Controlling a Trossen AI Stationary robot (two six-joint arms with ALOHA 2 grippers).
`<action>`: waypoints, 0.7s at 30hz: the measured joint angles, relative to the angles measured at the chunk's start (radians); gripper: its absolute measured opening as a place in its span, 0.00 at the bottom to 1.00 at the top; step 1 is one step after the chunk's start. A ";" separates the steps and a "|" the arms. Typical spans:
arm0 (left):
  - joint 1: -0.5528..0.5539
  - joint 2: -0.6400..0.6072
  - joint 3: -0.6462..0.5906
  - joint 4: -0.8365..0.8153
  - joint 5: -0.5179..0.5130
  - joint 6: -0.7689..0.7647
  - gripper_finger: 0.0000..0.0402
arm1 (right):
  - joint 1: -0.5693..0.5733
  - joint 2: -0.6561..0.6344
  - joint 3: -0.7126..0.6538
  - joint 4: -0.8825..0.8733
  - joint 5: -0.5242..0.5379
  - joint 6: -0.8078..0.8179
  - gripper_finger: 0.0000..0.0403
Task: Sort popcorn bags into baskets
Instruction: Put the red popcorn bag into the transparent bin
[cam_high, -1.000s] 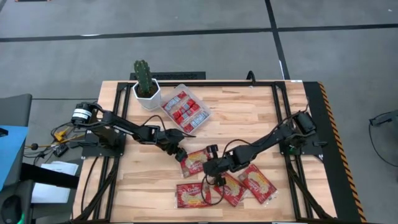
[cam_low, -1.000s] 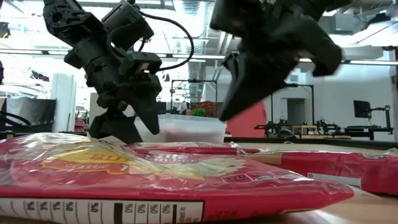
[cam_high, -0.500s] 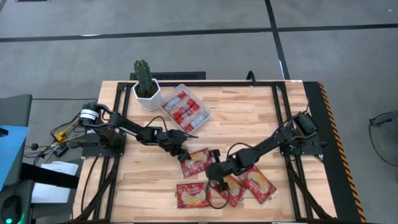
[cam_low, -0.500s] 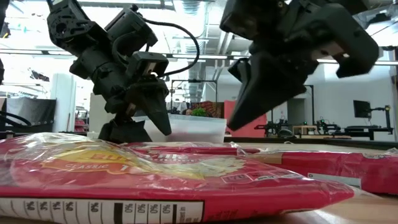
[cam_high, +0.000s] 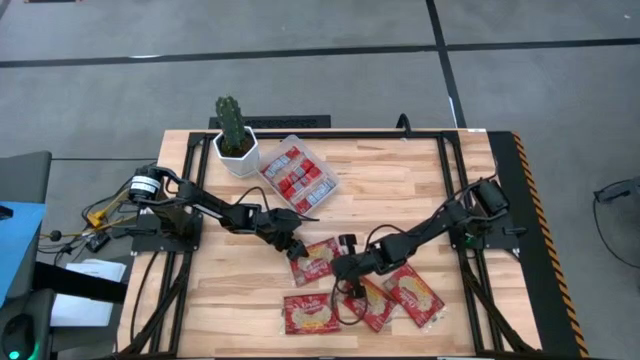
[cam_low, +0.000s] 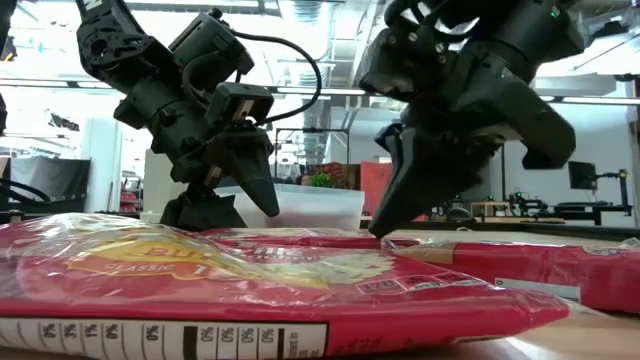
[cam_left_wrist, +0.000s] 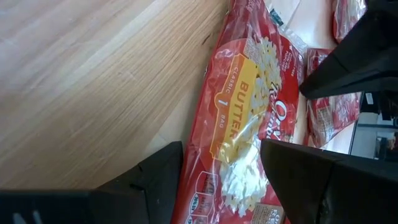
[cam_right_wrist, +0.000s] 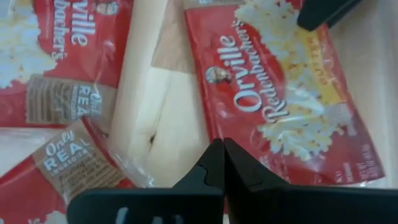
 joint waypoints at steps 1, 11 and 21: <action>0.000 0.000 0.000 0.001 0.000 -0.004 0.53 | -0.003 0.000 -0.006 0.013 0.000 0.000 0.03; 0.000 0.001 -0.001 0.008 0.000 -0.035 0.53 | -0.074 0.107 0.016 0.132 0.008 -0.022 0.04; 0.000 0.001 -0.001 0.006 0.017 -0.032 0.53 | -0.083 0.020 0.092 0.001 0.138 -0.056 0.04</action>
